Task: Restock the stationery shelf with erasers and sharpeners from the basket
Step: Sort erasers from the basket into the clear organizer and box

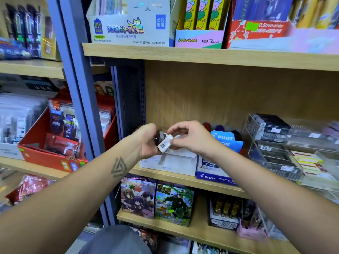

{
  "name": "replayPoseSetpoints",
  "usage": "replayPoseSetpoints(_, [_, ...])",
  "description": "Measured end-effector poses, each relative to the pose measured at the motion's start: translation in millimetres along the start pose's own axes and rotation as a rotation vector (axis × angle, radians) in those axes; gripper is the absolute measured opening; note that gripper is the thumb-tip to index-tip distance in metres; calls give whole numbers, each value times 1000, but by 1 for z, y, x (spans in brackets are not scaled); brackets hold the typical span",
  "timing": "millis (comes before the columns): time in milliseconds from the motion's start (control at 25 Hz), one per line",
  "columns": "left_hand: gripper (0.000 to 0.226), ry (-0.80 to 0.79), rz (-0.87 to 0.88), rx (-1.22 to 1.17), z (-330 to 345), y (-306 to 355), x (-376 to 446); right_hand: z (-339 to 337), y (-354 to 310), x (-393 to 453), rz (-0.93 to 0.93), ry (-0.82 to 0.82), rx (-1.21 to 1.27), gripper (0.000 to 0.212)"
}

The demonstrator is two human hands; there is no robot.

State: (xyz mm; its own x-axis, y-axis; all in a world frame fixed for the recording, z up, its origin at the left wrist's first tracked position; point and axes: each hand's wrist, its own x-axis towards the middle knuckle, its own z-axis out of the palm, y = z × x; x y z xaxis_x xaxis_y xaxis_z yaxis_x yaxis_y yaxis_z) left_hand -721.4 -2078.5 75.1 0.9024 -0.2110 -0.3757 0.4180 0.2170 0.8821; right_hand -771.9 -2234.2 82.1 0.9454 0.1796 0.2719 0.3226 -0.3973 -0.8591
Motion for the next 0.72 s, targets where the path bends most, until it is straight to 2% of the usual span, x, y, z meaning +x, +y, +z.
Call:
replayPoseSetpoints(80, [25, -9, -48, 50, -2, 2, -5, -12, 2, -3, 126, -8, 157, 23])
replayPoseSetpoints(200, [17, -80, -77, 107, -6, 6, -12, -20, 6, -7, 174, -30, 185, 28])
replayPoseSetpoints(360, [17, -104, 6, 162, -9, 5, -16, -23, 8, -6, 131, -41, -17, 35])
replayPoseSetpoints(480, [14, -31, 108, 239, -14, 3, -15, -24, 7, -2, 119, -42, -203, 30])
replayPoseSetpoints(600, [21, 74, 186, 393, -20, 3, -10, -23, 5, -2, 150, -61, -509, 28])
replayPoseSetpoints(720, [17, 50, 277, 498, -12, 2, -15, -23, 2, -6, 182, -83, -574, 28])
